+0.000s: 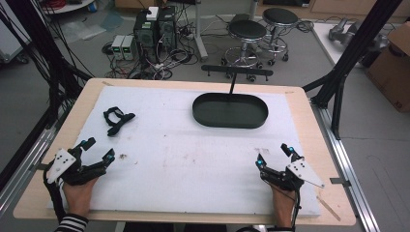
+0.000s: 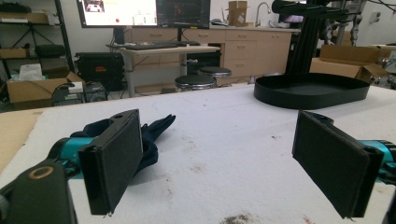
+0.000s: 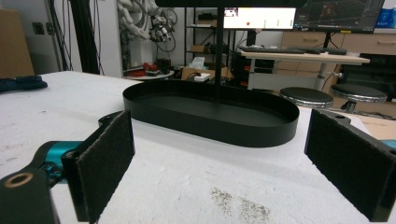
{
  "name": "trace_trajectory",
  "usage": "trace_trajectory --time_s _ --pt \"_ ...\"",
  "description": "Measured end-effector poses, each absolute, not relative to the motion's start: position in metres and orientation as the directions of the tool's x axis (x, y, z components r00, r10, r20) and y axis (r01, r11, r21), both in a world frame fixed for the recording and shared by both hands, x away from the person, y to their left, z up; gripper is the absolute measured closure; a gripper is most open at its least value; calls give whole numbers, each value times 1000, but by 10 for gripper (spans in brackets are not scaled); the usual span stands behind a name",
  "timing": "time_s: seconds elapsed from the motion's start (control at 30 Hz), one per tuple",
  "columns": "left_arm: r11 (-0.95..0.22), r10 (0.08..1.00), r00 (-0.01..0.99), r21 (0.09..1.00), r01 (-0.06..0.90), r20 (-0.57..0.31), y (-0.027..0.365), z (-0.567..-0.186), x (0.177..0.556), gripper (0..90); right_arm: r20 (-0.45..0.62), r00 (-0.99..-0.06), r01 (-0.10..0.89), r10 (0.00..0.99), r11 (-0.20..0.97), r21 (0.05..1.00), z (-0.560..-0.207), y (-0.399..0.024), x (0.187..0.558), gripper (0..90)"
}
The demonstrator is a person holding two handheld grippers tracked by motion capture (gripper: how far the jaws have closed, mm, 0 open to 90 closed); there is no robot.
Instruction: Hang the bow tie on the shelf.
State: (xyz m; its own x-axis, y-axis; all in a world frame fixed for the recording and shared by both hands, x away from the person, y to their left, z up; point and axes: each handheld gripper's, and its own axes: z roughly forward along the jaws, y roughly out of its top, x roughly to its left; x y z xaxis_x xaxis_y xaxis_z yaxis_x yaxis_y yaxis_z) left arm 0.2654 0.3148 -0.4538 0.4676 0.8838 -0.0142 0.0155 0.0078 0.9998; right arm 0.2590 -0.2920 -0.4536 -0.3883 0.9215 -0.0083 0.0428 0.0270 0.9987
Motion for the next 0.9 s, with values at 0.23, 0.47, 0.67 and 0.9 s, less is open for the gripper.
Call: trace_trajectory --time_s 0.23,0.47,0.67,0.9 --pt "10 882 471 1000 17 -16 314 -454 266 165 -9 -388 37 922 25 999 -454 -293 259 74" --pt "9 880 475 1000 18 -17 315 -454 266 163 3 -388 43 922 15 999 -454 -293 259 74" --pt "11 879 477 1000 27 -22 315 -453 267 163 3 -387 43 922 15 999 -454 -293 259 74" --pt "14 869 492 998 63 -44 316 -452 271 162 0 -386 38 923 16 999 -454 -294 259 74"
